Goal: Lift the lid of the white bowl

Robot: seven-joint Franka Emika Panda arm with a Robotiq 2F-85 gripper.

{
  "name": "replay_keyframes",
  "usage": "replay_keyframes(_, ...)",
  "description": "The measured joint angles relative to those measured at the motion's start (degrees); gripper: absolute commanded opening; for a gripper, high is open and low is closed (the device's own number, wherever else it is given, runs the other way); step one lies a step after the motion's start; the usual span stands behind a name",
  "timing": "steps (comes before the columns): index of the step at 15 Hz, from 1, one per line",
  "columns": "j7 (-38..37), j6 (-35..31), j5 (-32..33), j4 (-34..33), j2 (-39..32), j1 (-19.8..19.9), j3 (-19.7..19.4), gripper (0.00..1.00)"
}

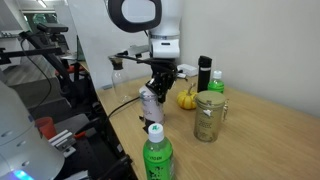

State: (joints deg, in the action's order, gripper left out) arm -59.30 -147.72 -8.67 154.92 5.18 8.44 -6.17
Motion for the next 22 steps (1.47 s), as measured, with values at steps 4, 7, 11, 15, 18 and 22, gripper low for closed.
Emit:
replay_keyframes(4, 0.0, 0.0, 0.0, 0.0, 0.13, -0.34, 0.03, 0.69)
replay_keyframes(7, 0.0, 0.01, 0.0, 0.0, 0.3, -0.74, 0.15, 0.76)
replay_keyframes(11, 0.0, 0.02, -0.01, 0.0, 0.51, -1.06, 0.59, 0.42)
replay_keyframes(15, 0.0, 0.01, -0.02, -0.08, 0.59, -1.1, 1.02, 0.13)
replay_keyframes(18, 0.0, 0.01, -0.03, -0.29, 0.68, -1.11, 1.23, 0.04)
replay_keyframes(22, 0.0, 0.02, -0.02, -0.43, 0.8, -1.11, 1.38, 0.48)
